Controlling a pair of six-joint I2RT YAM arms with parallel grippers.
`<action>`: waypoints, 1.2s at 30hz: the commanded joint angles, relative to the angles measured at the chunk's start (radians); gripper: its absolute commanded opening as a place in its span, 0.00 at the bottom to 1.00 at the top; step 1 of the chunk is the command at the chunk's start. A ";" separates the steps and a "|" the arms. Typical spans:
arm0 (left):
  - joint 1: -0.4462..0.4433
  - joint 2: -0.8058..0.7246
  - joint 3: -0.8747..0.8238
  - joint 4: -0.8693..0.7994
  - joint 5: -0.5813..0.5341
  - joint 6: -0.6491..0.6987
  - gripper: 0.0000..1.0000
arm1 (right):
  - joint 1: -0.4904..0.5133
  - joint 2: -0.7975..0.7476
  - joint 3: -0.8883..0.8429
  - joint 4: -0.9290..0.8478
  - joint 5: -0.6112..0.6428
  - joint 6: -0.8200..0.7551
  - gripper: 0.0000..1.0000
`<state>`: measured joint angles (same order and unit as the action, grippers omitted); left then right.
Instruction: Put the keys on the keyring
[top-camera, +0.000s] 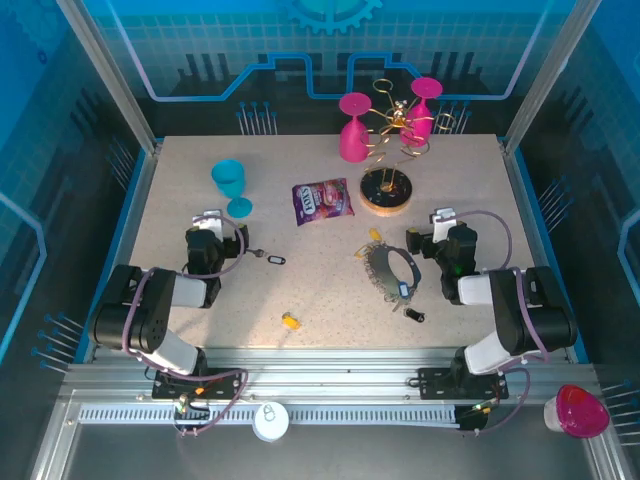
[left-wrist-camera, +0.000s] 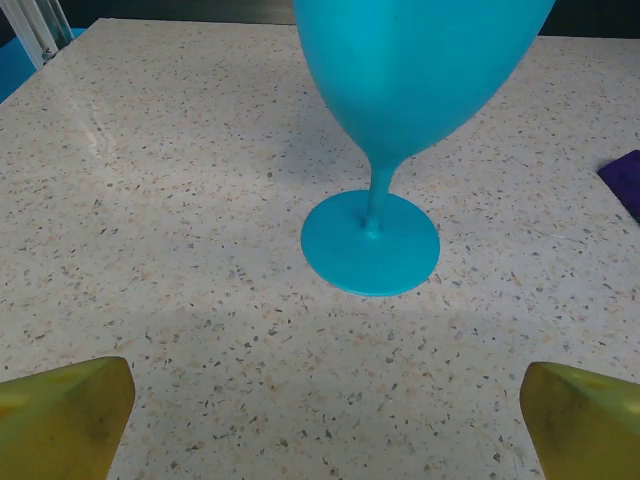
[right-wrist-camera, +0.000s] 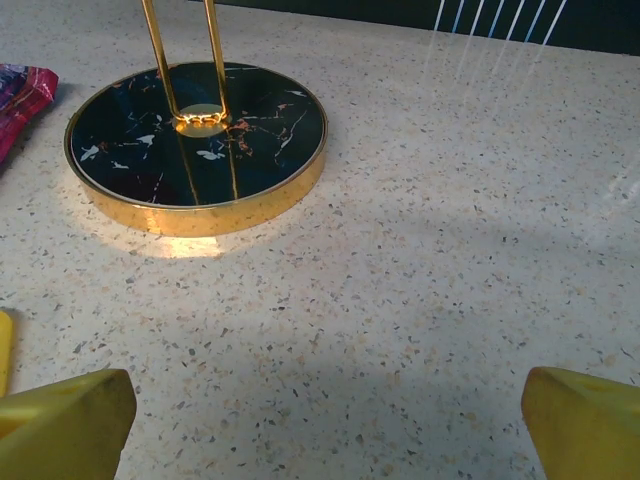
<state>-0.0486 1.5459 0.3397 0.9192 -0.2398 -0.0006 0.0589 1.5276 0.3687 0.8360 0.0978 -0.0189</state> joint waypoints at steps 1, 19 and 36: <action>0.005 0.015 0.027 0.049 -0.016 -0.012 0.99 | 0.016 0.012 0.029 0.056 0.013 0.011 1.00; 0.006 0.014 0.028 0.050 -0.016 -0.012 0.99 | 0.016 0.012 0.029 0.057 0.014 0.013 1.00; 0.006 0.004 -0.009 0.106 0.008 -0.003 0.99 | -0.003 -0.025 0.009 0.067 -0.050 0.010 1.00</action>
<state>-0.0483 1.5513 0.3393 0.9340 -0.2420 -0.0006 0.0582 1.5307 0.3752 0.8486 0.0792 -0.0147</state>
